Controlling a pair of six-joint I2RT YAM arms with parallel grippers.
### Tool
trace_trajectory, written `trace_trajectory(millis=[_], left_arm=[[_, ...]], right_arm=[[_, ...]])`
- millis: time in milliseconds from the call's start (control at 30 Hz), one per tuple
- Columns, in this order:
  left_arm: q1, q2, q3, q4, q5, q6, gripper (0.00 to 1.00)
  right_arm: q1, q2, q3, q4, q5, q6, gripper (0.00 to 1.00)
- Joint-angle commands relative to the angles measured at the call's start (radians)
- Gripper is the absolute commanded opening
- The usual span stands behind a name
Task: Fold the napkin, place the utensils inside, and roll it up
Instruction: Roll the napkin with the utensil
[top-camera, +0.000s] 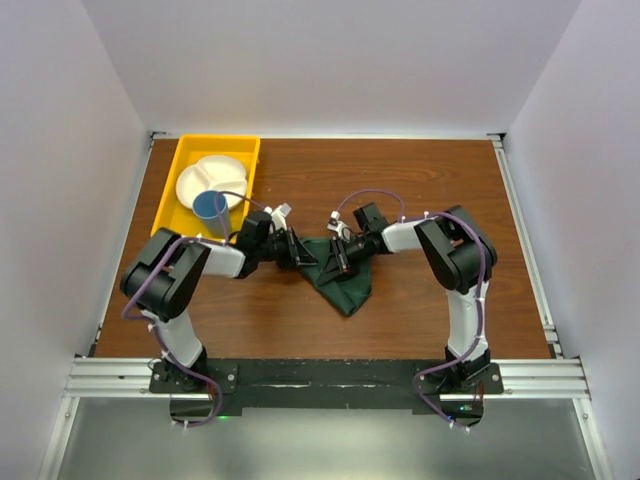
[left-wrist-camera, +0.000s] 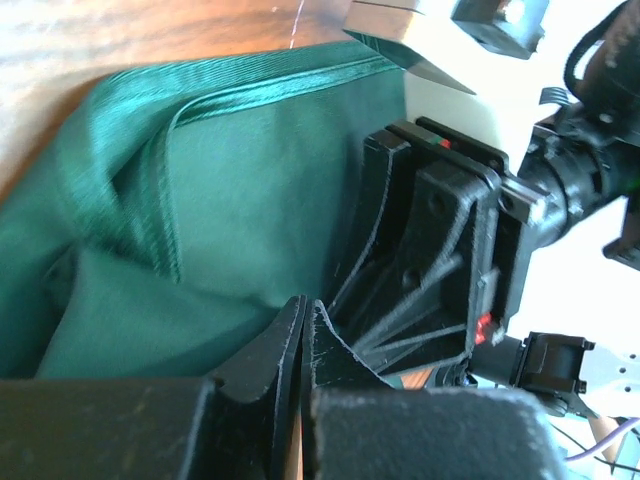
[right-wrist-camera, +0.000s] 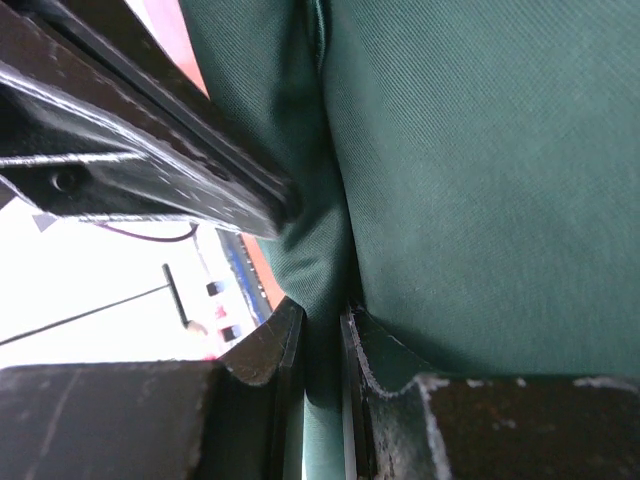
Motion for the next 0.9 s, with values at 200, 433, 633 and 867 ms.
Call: trace_trajectory(millis=[200,433,633,867], left_arm=[[0.026,0.145,-0.030,-0.100,-0.140,0.134,0.03],[0.029,0.176,-0.050,-0.091,-0.143,0.161,0.02],[0.030,0.178,-0.033,-0.099,-0.131,0.163,0.02],[0.034,0.176,0.006,-0.169,-0.116,0.184,0.02]], right_arm=[[0.003,-0.108,0.148,-0.494,0.379,-0.234,0.34],[0.037,-0.217,0.203,-0.663,0.546,-0.335,0.53],[0.106,-0.286,0.102,-0.655,0.624,-0.349,0.52],[0.136,-0.312,-0.046,-0.572,0.824,-0.311,0.40]])
